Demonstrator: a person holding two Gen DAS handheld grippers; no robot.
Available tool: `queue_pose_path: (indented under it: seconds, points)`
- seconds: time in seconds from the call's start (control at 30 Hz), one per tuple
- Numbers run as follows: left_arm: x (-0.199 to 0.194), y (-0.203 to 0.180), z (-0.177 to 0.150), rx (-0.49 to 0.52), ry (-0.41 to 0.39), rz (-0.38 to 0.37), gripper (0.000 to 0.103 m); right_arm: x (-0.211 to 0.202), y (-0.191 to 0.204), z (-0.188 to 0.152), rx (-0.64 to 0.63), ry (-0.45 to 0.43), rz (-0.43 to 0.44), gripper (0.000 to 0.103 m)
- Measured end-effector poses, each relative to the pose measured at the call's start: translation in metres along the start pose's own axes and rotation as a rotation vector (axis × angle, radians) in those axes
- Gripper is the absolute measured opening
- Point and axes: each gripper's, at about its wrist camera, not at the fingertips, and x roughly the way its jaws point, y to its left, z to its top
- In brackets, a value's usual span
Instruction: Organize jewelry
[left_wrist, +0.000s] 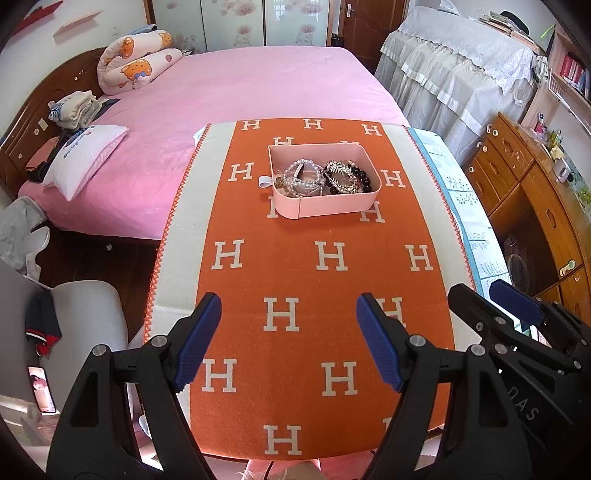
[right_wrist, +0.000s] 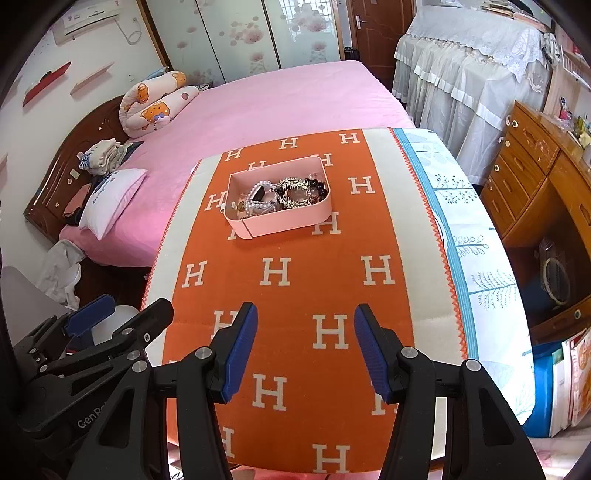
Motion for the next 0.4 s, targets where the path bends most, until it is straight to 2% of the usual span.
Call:
queue_pose_path:
  seconds: [0.4]
  points:
    - [0.0033,-0.0024,-0.0008,0.009,0.008,-0.004,0.074,-0.0005,-0.0024,0.0019,0.005,-0.004,-0.002,0.055]
